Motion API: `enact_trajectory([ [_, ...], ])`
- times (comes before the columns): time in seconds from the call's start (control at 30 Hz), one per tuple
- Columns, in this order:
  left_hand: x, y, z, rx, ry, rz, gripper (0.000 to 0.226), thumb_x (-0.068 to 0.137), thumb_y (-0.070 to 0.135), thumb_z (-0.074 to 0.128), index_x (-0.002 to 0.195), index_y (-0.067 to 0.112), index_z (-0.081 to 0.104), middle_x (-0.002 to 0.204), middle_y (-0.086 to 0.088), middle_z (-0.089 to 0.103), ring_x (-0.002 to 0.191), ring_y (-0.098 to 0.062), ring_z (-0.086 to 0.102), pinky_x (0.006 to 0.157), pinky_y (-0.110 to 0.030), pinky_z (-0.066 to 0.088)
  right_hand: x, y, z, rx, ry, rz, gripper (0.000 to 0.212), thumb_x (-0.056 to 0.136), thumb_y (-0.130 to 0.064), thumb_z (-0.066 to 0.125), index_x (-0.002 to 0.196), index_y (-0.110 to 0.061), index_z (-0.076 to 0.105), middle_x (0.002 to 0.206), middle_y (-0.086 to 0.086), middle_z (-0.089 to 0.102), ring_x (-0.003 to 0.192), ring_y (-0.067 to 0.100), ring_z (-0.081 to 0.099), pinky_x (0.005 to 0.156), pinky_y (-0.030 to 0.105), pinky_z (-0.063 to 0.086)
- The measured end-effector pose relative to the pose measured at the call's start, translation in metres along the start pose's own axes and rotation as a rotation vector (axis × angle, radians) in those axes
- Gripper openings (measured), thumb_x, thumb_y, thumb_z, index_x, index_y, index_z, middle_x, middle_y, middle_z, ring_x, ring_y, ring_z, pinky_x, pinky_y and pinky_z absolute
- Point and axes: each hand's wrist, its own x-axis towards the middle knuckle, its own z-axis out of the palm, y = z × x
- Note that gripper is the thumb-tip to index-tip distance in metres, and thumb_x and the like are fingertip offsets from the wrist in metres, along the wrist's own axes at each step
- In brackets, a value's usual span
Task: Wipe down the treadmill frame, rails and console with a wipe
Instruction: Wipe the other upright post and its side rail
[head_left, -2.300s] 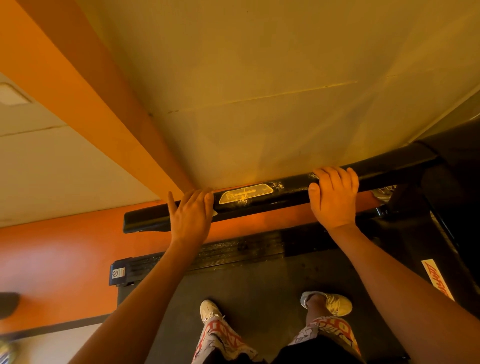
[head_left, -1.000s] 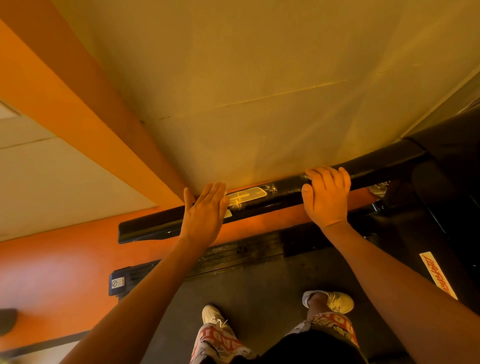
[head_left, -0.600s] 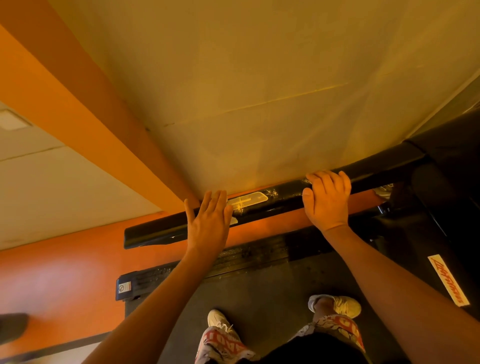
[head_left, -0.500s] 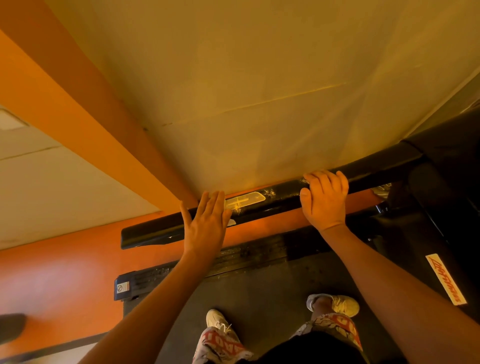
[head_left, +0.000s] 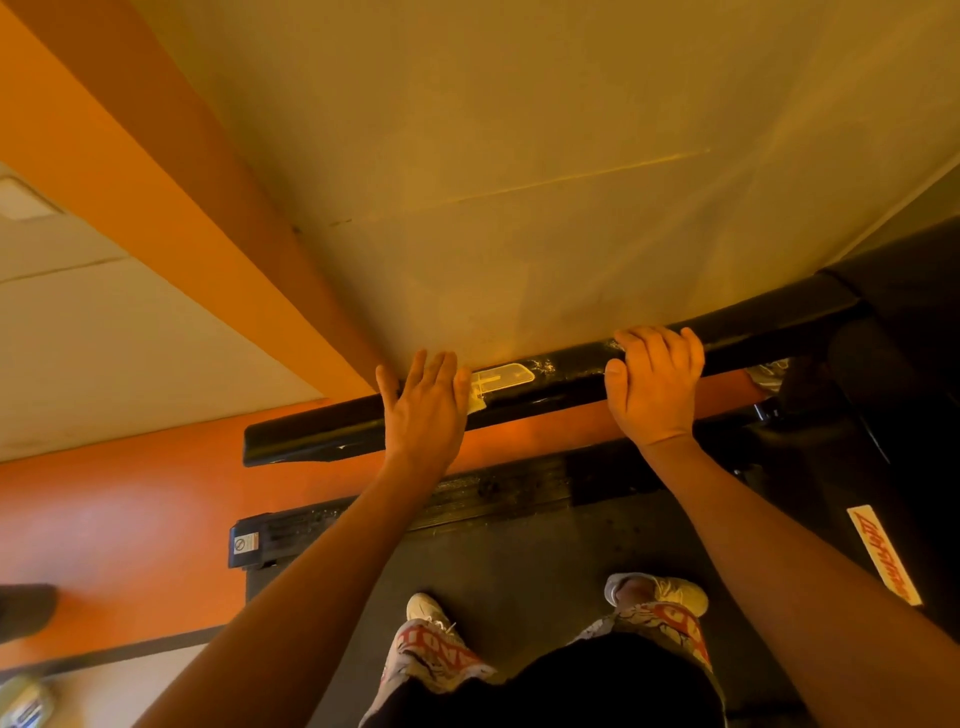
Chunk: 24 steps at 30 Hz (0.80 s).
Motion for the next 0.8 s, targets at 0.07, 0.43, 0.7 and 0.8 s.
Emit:
enact_trajectory([
  [0.07, -0.017, 0.0, 0.007, -0.001, 0.036, 0.02, 0.072, 0.102, 0.052, -0.006, 0.159, 0.022, 0.025, 0.166, 0.0, 0.025, 0.157, -0.019, 0.005, 0.121, -0.058, -0.007, 0.0, 0.0, 0.0, 0.007, 0.017, -0.001, 0.041, 0.102, -0.029, 0.037, 0.111, -0.005, 0.069, 0.112, 0.014, 0.069, 0.113, 0.032, 0.057, 0.114, 0.048, 0.027],
  [0.43, -0.013, 0.006, 0.003, -0.022, 0.055, 0.068, 0.042, 0.109, 0.035, 0.03, 0.142, 0.015, 0.046, 0.144, -0.008, 0.054, 0.136, -0.026, 0.048, 0.113, -0.051, 0.037, 0.0, 0.0, 0.0, 0.002, 0.012, 0.009, 0.042, 0.102, -0.029, 0.036, 0.112, -0.005, 0.069, 0.114, 0.015, 0.068, 0.115, 0.032, 0.056, 0.113, 0.051, 0.029],
  [0.7, -0.007, 0.021, 0.007, -0.062, 0.038, -0.021, 0.059, 0.105, 0.043, 0.009, 0.156, 0.023, 0.031, 0.162, 0.001, 0.033, 0.153, -0.018, 0.02, 0.12, -0.058, 0.014, -0.001, 0.0, 0.0, 0.002, 0.006, 0.001, 0.043, 0.102, -0.03, 0.036, 0.112, -0.005, 0.069, 0.114, 0.014, 0.068, 0.114, 0.032, 0.056, 0.113, 0.051, 0.029],
  [0.8, -0.024, 0.021, 0.011, -0.047, 0.057, -0.016, 0.065, 0.103, 0.048, 0.005, 0.157, 0.022, 0.028, 0.164, -0.001, 0.029, 0.154, -0.02, 0.019, 0.123, -0.055, 0.012, -0.001, 0.001, 0.001, 0.009, 0.021, 0.0, 0.041, 0.102, -0.029, 0.037, 0.112, -0.005, 0.069, 0.113, 0.015, 0.068, 0.114, 0.031, 0.055, 0.113, 0.05, 0.028],
])
